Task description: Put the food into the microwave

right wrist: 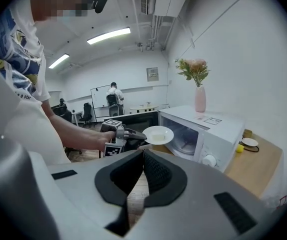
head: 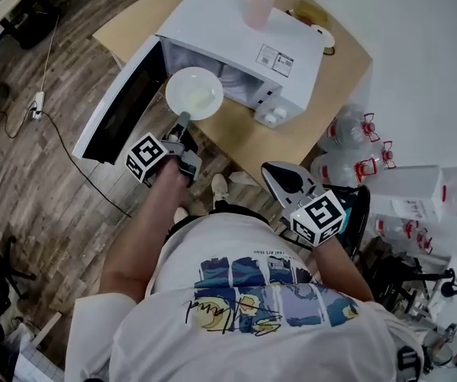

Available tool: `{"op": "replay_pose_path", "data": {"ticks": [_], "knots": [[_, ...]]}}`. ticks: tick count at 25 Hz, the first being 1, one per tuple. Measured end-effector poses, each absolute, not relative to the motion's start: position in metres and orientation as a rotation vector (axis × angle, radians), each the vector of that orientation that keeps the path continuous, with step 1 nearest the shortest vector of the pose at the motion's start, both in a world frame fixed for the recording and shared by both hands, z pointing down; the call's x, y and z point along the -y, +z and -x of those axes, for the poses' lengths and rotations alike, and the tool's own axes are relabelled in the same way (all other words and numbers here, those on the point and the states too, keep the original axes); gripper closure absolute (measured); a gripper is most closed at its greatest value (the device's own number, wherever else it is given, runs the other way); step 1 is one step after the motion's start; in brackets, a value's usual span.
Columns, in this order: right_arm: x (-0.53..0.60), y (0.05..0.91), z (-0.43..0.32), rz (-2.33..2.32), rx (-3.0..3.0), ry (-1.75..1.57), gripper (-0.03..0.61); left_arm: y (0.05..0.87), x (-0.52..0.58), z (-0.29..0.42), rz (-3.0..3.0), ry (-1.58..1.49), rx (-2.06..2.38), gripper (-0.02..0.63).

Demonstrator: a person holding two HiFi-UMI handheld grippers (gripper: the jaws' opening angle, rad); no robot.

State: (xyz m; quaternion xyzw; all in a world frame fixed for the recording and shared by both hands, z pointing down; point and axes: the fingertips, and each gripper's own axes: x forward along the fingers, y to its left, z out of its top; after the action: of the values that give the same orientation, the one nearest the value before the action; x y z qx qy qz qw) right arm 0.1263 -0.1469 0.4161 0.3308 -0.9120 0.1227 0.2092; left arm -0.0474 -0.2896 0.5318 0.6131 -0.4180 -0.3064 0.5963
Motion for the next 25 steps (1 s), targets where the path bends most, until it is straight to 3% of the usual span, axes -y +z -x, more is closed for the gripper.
{"op": "replay_pose_path", "data": {"ticks": [25], "knots": [[0.217, 0.426, -0.224, -1.037, 2.43, 0.413, 0.571, 0.607, 0.443, 0.015, -1.312, -0.69, 1.101, 0.595]]}}
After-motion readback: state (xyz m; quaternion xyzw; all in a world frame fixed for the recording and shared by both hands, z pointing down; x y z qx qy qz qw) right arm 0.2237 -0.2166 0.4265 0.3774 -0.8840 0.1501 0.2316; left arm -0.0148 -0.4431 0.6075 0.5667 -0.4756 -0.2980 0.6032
